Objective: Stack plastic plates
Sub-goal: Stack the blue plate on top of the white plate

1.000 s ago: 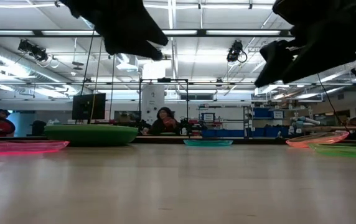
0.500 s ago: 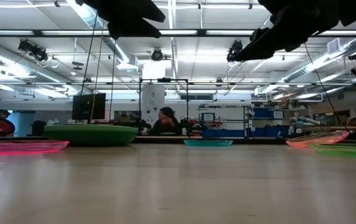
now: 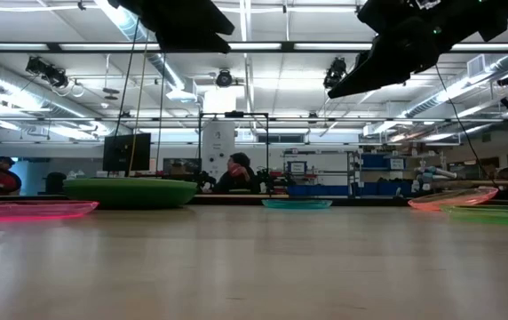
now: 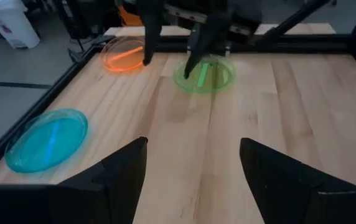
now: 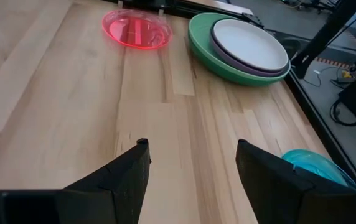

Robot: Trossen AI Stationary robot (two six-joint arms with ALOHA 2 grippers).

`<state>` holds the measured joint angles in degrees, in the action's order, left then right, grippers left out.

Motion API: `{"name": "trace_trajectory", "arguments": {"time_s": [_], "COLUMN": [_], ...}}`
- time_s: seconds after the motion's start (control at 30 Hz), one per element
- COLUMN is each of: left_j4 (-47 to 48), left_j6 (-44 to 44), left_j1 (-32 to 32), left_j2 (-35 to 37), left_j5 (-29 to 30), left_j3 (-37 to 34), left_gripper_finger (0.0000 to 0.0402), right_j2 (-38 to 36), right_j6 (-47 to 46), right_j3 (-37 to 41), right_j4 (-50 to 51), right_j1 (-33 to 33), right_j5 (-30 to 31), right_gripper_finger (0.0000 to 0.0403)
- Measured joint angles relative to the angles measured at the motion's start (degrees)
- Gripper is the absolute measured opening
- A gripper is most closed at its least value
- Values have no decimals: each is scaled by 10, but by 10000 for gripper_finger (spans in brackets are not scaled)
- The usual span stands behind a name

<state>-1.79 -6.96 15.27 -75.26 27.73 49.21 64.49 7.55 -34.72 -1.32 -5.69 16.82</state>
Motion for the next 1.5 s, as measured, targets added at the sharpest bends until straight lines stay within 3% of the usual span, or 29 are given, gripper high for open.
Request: {"name": "trace_trajectory", "arguments": {"time_s": [1.23, 1.37, 1.5], "left_j4": [-10, 12, 6], "left_j6": [-20, -54, -70], "left_j1": [18, 20, 6], "left_j2": [0, -14, -62], "left_j5": [0, -65, -72], "left_j3": [0, 1, 0], "left_gripper_finger": [263, 263, 263], "right_j2": [0, 0, 0], "right_j6": [0, 0, 0], "right_j3": [0, 0, 0], "right_j4": [-3, -3, -3], "right_j1": [0, 0, 0], "right_j5": [0, 0, 0], "right_gripper_finger": [245, 246, 245]}}
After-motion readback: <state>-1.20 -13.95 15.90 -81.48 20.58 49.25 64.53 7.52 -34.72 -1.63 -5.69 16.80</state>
